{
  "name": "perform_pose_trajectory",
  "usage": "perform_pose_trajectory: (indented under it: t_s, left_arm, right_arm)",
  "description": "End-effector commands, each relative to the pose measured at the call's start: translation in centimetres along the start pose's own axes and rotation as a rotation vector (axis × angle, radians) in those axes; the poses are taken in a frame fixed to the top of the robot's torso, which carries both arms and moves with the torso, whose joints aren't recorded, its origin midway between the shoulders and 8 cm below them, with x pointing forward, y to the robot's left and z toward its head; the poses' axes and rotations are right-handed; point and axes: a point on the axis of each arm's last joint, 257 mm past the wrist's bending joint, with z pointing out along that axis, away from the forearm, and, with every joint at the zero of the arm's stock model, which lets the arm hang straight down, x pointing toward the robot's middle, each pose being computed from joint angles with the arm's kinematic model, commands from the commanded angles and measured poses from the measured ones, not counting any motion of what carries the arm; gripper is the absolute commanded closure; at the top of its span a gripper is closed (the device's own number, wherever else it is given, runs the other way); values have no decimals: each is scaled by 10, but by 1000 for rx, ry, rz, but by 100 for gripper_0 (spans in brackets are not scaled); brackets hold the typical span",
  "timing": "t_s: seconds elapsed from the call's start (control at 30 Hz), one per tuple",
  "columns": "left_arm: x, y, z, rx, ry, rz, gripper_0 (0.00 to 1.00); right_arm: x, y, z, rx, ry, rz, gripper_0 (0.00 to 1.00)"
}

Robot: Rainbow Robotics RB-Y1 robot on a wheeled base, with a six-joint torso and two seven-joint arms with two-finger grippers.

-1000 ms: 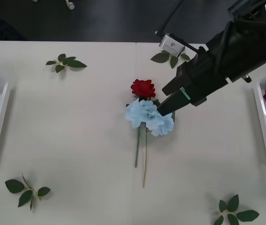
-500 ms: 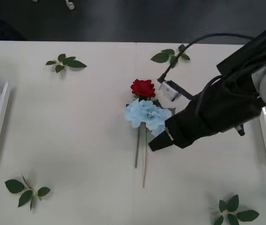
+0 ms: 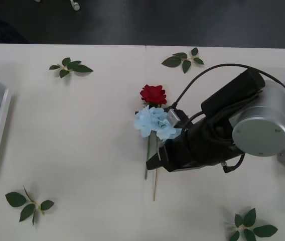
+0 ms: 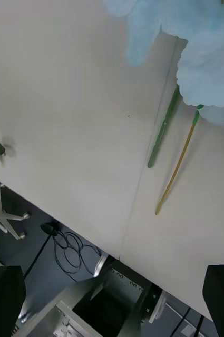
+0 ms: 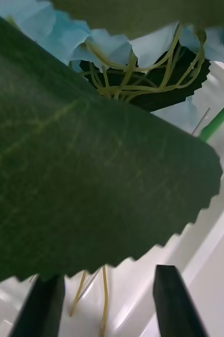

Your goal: Put the red flowers into the right box and the blue flowers into the left box

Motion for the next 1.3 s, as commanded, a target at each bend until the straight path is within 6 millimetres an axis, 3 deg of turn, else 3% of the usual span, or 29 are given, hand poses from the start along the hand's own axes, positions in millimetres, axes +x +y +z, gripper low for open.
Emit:
perform_pose_trajectory:
  t_s: [0.03, 0.27, 0.5, 0.63, 0.9, 1.3]
  left_arm:
    - [-18, 2, -12, -2, -35, 21, 0]
    - [-14, -9, -13, 53, -22, -1, 0]
    - [-9, -27, -29, 163, -24, -32, 0]
    - [-3, -47, -49, 261, -18, -42, 0]
    - [3, -105, -102, 507, -29, -14, 0]
    - [22, -179, -154, 843, -80, 255, 0]
  right_arm:
    - [1, 5, 13, 25, -35, 98, 0]
    - [3, -15, 36, 116, -76, 141, 1]
    - [-7, -31, 63, 180, -124, 179, 1]
    - [-18, -39, 75, 202, -167, 181, 1]
    - [-38, -49, 93, 234, -260, 147, 1]
    - [-49, -69, 105, 288, -292, 156, 1]
